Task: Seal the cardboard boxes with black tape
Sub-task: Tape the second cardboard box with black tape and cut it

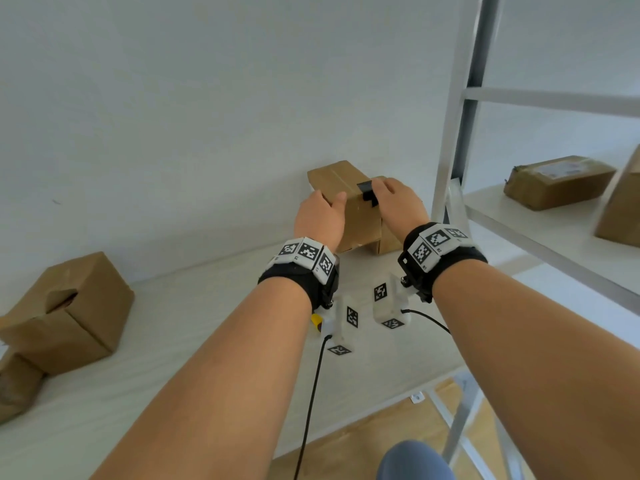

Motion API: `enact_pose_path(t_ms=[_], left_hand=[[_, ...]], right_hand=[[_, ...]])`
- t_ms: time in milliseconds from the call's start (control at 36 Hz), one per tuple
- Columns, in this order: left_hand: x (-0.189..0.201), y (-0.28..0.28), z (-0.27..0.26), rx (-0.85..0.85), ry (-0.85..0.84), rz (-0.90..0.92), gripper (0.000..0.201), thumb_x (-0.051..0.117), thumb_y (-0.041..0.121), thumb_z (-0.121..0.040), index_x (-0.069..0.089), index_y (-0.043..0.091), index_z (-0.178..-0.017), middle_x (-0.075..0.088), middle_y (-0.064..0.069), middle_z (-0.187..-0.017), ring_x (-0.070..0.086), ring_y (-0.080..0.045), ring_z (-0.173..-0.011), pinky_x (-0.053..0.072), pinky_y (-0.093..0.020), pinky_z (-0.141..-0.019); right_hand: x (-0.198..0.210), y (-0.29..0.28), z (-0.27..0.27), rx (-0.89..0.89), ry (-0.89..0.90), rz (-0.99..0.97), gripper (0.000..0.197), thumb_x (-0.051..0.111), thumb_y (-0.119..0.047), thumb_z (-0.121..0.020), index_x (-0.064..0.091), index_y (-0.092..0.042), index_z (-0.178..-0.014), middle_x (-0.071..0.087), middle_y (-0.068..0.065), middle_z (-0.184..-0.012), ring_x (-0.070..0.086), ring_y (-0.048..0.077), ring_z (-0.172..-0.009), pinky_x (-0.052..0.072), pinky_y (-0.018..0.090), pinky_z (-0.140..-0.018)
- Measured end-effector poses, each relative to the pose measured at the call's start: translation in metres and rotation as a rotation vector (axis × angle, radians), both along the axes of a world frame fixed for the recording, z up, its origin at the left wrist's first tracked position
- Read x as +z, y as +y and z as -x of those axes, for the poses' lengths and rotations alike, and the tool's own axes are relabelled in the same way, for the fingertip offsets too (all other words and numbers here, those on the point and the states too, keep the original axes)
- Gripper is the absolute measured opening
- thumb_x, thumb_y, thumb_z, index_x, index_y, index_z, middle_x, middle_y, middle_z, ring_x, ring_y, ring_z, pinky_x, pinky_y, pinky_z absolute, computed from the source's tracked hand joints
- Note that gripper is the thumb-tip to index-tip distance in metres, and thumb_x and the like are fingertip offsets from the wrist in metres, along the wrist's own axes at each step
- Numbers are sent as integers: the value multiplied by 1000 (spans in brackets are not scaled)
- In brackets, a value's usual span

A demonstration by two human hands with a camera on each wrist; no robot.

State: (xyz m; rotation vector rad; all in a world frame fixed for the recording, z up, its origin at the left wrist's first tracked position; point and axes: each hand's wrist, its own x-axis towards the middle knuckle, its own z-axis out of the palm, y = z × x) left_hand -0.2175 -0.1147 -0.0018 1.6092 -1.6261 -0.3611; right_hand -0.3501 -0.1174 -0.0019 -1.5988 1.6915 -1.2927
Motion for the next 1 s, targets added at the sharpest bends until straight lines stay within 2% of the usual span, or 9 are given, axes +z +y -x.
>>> enact_pose_path(t_ms=[111, 222, 250, 306, 361, 444, 500, 639, 1000], left_hand=[[-6, -5, 4, -19, -18, -36, 44, 40, 42, -97, 54, 4, -117, 62, -12, -110, 60, -29, -100, 42, -33, -77], [-12, -9, 8, -23, -53, -71, 46, 40, 40, -98, 50, 2, -122, 61, -15, -114, 58, -32, -104, 43, -35, -80], [-13, -9, 8, -16, -59, -91, 48, 39, 40, -98, 46, 2, -128, 59, -15, -119, 58, -32, -107, 44, -37, -83], [-16, -9, 9, -18, -76, -132, 52, 39, 39, -99, 36, 5, -139, 55, -16, -128, 54, -32, -117, 43, -38, -90], [-19, -10, 9, -34, -124, -155, 52, 37, 37, -100, 30, 8, -144, 53, -15, -133, 53, -31, -119, 43, -37, -91], [-25, -13, 8, -40, -216, -144, 40, 37, 34, -100, 46, 6, -128, 60, -16, -116, 57, -29, -100, 39, -32, -72], [-26, -14, 9, -37, -254, -137, 39, 37, 35, -100, 49, 6, -122, 59, -15, -112, 56, -28, -95, 36, -31, -69], [-28, -15, 9, -31, -324, -120, 41, 35, 37, -100, 49, 8, -125, 52, -16, -120, 55, -33, -106, 42, -35, -84], [-11, -2, -6, -41, -502, -124, 39, 40, 34, -99, 52, 5, -122, 47, -17, -126, 51, -34, -112, 43, -40, -95]], right_hand=[[-6, -7, 6, -16, 63, -34, 27, 36, -27, -99, 52, -16, -79, 49, -1, -70, 44, 12, -61, 31, 26, -52], [-11, -12, 8, -34, 135, -58, 31, 38, -25, -98, 45, -22, -68, 47, -3, -67, 44, 14, -61, 30, 26, -51], [-12, -14, 8, -28, 146, -66, 27, 39, -24, -98, 53, -21, -74, 52, -3, -71, 49, 17, -68, 33, 25, -54], [-14, -15, 6, -9, 164, -59, 25, 43, -22, -97, 63, -18, -109, 64, 0, -101, 58, 20, -91, 43, 25, -70], [-16, -16, 5, 1, 187, -51, 36, 45, -19, -95, 56, -16, -130, 60, 3, -125, 57, 21, -110, 46, 29, -87], [-17, -18, 3, 25, 266, -25, 29, 45, -13, -93, 68, -8, -111, 66, 7, -112, 61, 25, -101, 50, 34, -84], [-20, -20, 3, 20, 304, 0, 26, 46, -11, -90, 71, -5, -96, 69, 11, -99, 62, 27, -91, 52, 35, -77], [-26, -24, 3, -7, 314, 33, 29, 47, -12, -91, 71, -8, -104, 66, 10, -109, 59, 25, -99, 51, 34, -84], [-13, -9, -5, -20, 370, -3, 38, 48, -15, -89, 61, -17, -125, 52, 7, -134, 52, 25, -119, 46, 39, -99]])
